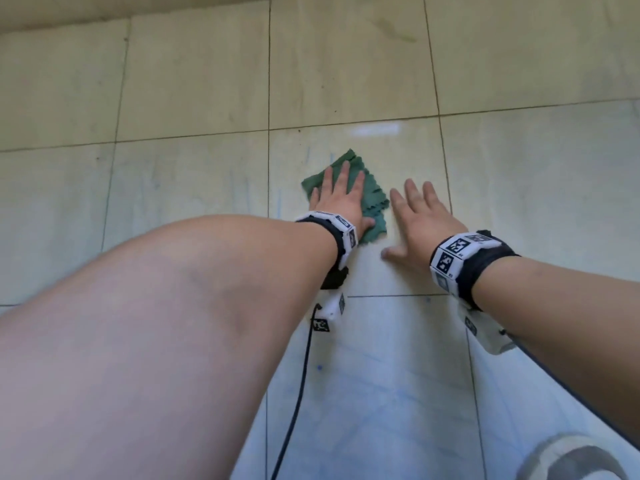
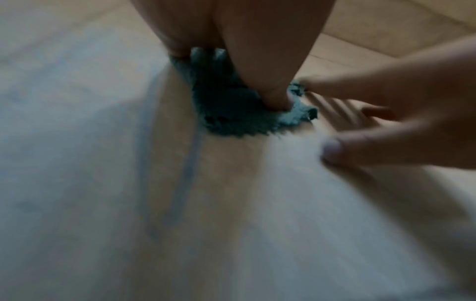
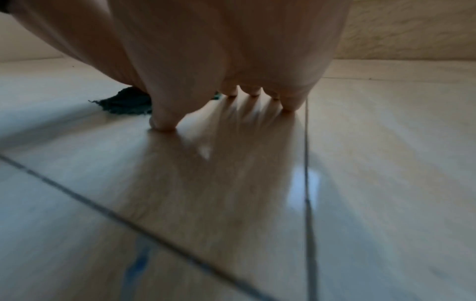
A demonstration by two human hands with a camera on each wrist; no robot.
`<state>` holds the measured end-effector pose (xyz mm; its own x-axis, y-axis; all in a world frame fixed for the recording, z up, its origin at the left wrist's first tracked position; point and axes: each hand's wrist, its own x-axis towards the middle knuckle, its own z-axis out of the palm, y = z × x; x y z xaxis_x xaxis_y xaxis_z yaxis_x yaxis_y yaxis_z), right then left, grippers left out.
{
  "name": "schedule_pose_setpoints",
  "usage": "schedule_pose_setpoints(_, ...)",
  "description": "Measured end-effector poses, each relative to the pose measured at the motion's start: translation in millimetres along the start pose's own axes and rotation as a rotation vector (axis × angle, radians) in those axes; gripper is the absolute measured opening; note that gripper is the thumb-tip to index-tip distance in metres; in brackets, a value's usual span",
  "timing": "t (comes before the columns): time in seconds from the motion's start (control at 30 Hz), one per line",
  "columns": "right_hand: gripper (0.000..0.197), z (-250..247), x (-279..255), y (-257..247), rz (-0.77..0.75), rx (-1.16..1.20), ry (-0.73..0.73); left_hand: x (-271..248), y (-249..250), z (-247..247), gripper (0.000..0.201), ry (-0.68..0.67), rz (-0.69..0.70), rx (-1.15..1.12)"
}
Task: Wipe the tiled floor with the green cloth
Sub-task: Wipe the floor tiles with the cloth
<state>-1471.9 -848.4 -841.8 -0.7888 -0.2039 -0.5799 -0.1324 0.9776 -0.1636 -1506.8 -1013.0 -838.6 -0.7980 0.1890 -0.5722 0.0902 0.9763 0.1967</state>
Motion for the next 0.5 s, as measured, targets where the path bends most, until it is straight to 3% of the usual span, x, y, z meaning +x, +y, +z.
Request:
schedule_pose_setpoints(0.13, 0.118, -9.1, 14.7, -12.8, -0.036, -0.017, -0.020, 16.2, -74.6, -32.5, 0.092, 0.021, -0.215, -0.002)
schedule_pose_setpoints(0.23, 0.124, -13.9, 25.2, -17.2, -0.040, -0.028, -0.034, 22.2, -102.6, -40.5, 0.091, 0.029, -0.272, 0.002)
schedule_pose_setpoints(0.33, 0.131, -19.5, 34.0, -18.0, -0.039, -0.033, -0.054, 27.7, -91.3, -39.5, 0.089, 0.044, -0.234, 0.026)
schedule_pose_setpoints(0.5, 0.135, -20.5, 37.2, -18.2, -0.026, -0.071, -0.045, 47.1, -30.5, -32.8, 0.088, 0.009, 0.013, 0.129)
